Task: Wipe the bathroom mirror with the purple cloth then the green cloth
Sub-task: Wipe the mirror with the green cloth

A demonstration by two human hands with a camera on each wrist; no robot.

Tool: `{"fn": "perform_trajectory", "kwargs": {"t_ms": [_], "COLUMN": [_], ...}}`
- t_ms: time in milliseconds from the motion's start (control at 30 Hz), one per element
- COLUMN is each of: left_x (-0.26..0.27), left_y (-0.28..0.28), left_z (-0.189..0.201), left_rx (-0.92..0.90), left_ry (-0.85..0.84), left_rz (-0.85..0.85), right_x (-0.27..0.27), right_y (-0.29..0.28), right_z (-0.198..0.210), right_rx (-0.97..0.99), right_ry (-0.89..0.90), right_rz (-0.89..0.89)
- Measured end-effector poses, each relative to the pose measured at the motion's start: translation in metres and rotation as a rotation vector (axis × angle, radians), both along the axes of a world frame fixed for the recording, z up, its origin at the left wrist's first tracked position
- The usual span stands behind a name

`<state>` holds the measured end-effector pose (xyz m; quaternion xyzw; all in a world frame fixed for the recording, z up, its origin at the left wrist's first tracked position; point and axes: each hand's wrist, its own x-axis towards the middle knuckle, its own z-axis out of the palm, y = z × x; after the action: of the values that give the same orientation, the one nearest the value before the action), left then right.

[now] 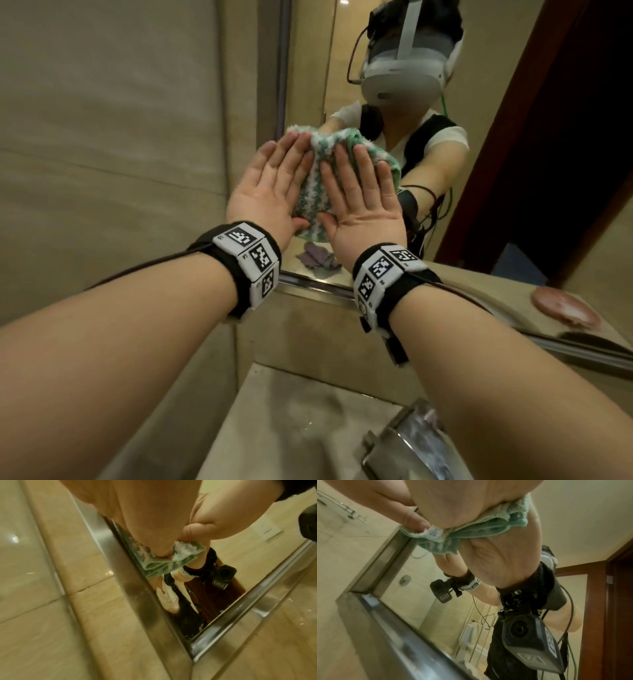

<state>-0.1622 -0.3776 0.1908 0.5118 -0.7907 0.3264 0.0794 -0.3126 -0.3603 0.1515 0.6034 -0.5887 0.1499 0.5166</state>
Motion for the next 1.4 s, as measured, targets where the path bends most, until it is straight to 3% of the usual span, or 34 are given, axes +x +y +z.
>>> {"fn": "perform_trajectory", "kwargs": {"t_ms": [267,467,700,1400], "left_x": [0.012,-0.003,-0.050,-0.233], "left_y": [-0.004,0.006,0.032,0.144], "left_z": [-0.003,-0.009,-0.023,-0.045], "left_rx": [-0.023,0.032,0.115,0.184], "left_ry": [-0.074,0.039,0.146,0.155], "left_rz": [0.069,0.074,0.010,-0.135], "right_x": [0.022,0.001,-0.048,-0.242], "right_y": [-0.015,0.001,0.040,0.167], "right_z": [-0.006,0.001,0.001,-0.029], "right_rx": [-0.057,0.029,0.064,0.040], "right_ry": [-0.014,0.101,0.137,0.121], "right_rz": [0.022,-0.026,-0.028,-0.003]}}
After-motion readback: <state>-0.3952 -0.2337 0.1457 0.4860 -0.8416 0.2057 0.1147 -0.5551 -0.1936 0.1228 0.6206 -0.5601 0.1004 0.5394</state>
